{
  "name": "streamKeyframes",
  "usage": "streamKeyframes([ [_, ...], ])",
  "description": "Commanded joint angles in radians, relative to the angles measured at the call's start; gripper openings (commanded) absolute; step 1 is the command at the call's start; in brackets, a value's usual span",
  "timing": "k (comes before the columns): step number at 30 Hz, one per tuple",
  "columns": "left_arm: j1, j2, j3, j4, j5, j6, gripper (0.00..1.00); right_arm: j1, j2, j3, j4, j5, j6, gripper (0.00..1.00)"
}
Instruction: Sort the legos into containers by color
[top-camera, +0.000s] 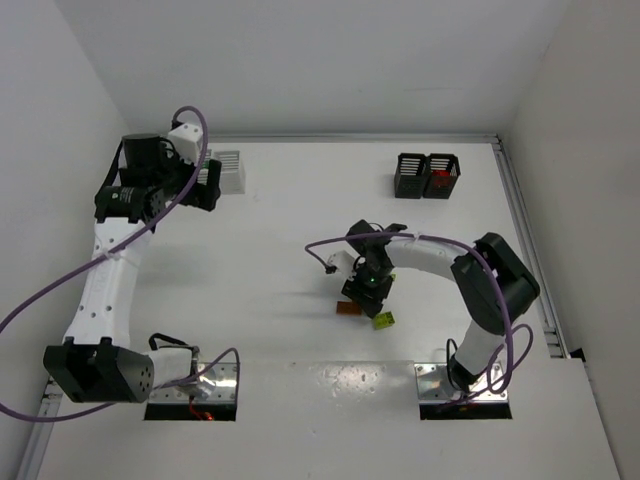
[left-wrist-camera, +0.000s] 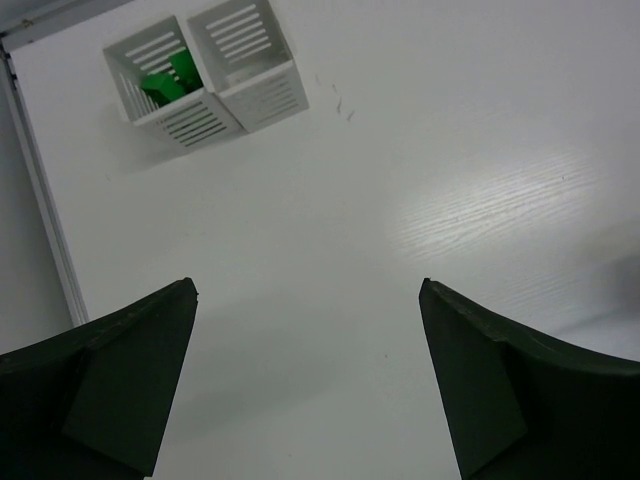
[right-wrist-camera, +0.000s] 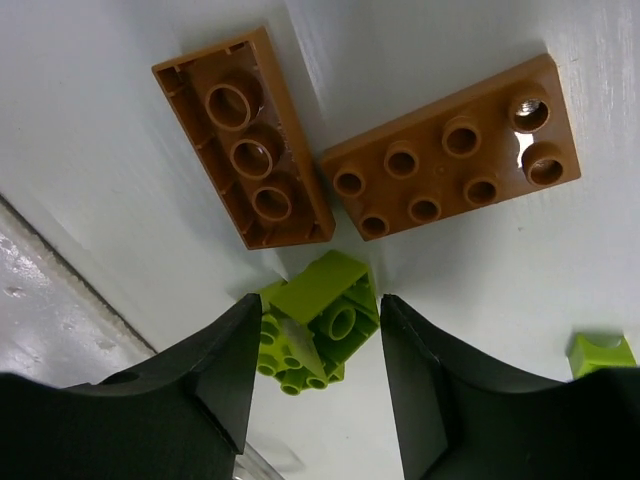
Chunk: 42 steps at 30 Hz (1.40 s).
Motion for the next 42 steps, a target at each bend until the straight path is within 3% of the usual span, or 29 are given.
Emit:
streamKeyframes([
  [1, -0.007, -0.029, -0.047, 0.059, 0.009, 0.008, 1.00, 0.017, -0.011, 0.012, 0.028, 0.028, 0.009, 0.51],
  [4, -0.007, -0.051, -0.101, 0.090, 0.018, 0.018, 1.00, 0.017, -0.011, 0.003, 0.029, 0.056, 0.018, 0.47],
  [5, -0.007, -0.051, -0.115, 0.104, 0.029, 0.018, 1.00, 0.017, -0.011, 0.003, 0.029, 0.072, 0.018, 0.38],
  [11, -0.007, -0.115, -0.219, 0.147, 0.076, 0.051, 1.00, 0.017, -0.083, 0.027, 0.033, 0.103, 0.037, 0.14],
  [18, -0.007, -0.167, -0.262, 0.147, 0.196, 0.113, 1.00, -0.008, -0.160, 0.228, -0.074, 0.080, 0.046, 0.13],
  [25, -0.109, -0.195, -0.297, 0.026, 0.351, 0.285, 1.00, -0.031, -0.137, 0.492, -0.059, 0.184, 0.092, 0.12],
  [32, -0.284, -0.175, -0.343, 0.025, 0.273, 0.285, 1.00, -0.245, 0.031, 0.721, 0.073, 0.330, 0.161, 0.12],
  [38, -0.348, -0.215, -0.434, 0.078, 0.273, 0.303, 1.00, -0.475, 0.300, 1.066, -0.005, 0.251, 0.181, 0.12],
  [42, -0.390, -0.174, -0.446, 0.099, 0.230, 0.268, 1.00, -0.531, 0.447, 1.252, -0.071, 0.200, 0.192, 0.12],
])
